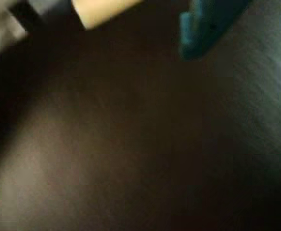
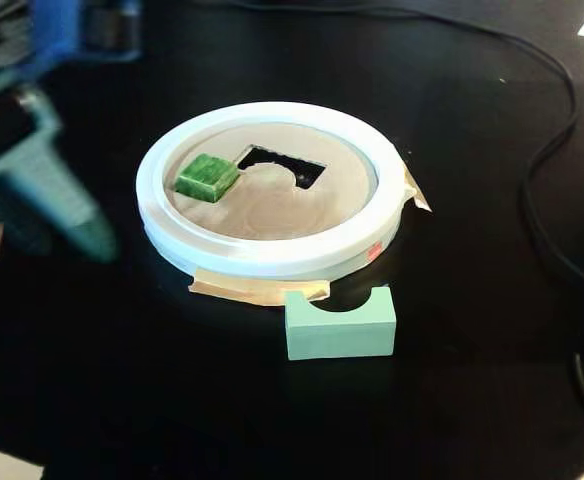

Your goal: Pick up the square block and drop it in corresponding square shaped hole

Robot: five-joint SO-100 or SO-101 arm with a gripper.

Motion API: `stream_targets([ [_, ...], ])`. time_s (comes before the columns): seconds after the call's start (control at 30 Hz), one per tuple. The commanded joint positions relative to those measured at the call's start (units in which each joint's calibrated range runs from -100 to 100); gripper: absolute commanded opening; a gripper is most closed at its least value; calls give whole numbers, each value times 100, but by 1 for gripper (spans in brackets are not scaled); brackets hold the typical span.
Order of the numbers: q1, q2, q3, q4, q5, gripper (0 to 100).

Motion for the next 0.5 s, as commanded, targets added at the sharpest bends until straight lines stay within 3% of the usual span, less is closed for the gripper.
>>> stream_targets([
  [0.0,1079,-2040,895,-177,518,87],
  [0.23,1665,-3599,2106,-498,1143,87],
  [0.47,1915,-3581,2889,-849,1197,87],
])
